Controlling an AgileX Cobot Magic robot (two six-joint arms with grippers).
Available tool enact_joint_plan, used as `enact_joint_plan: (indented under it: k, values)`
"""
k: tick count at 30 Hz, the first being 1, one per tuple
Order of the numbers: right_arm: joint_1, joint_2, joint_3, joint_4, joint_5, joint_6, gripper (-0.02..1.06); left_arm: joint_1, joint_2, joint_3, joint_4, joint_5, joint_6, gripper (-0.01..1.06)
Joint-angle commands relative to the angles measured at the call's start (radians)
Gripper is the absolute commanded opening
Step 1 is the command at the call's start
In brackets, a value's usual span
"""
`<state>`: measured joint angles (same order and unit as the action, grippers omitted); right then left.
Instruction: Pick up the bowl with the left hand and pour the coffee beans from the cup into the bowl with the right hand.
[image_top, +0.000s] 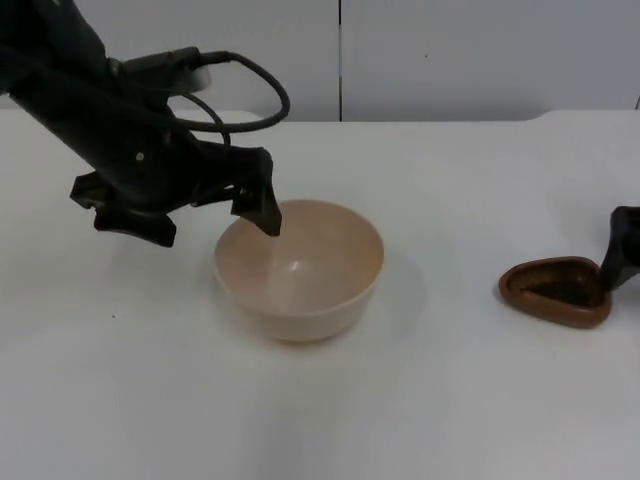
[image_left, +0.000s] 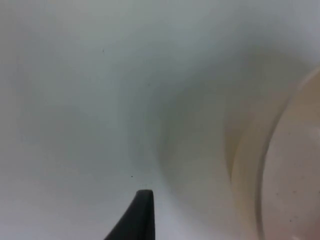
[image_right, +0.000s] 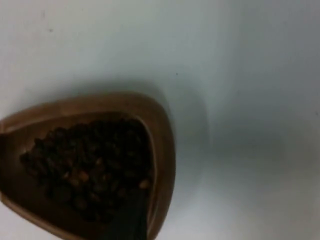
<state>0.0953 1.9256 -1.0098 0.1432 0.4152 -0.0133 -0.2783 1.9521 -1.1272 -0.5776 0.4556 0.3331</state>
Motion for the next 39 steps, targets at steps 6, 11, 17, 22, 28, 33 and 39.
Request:
enact_joint_plan:
  k: [6,11,17,22,28,33,39]
  values:
    - [-0.002,0.006,-0.029,-0.002,0.008,-0.007,1.05,-0.008,0.023,-0.007,0.014,0.000,-0.006,1.05]
    - [-0.002,0.023,-0.029,0.002,0.013,0.013,1.05,-0.008,0.026,-0.007,0.014,0.000,-0.006,1.05]
    - [-0.002,0.048,-0.029,0.028,0.016,0.031,1.05,-0.008,0.025,-0.015,0.014,-0.002,-0.006,1.05]
    - [-0.002,0.063,-0.029,0.017,0.007,0.051,1.05,-0.008,0.052,-0.027,0.014,0.000,-0.006,1.05]
    - [-0.002,0.065,-0.029,0.018,0.002,0.051,1.05,-0.008,0.081,-0.051,0.022,0.002,-0.006,1.05]
    - [-0.002,0.065,-0.029,0.018,-0.002,0.051,1.05,-0.008,0.094,-0.067,0.018,0.006,-0.006,1.05]
    - [-0.002,0.065,-0.029,0.018,-0.002,0.056,1.05,-0.008,0.099,-0.067,0.021,0.004,-0.006,1.05]
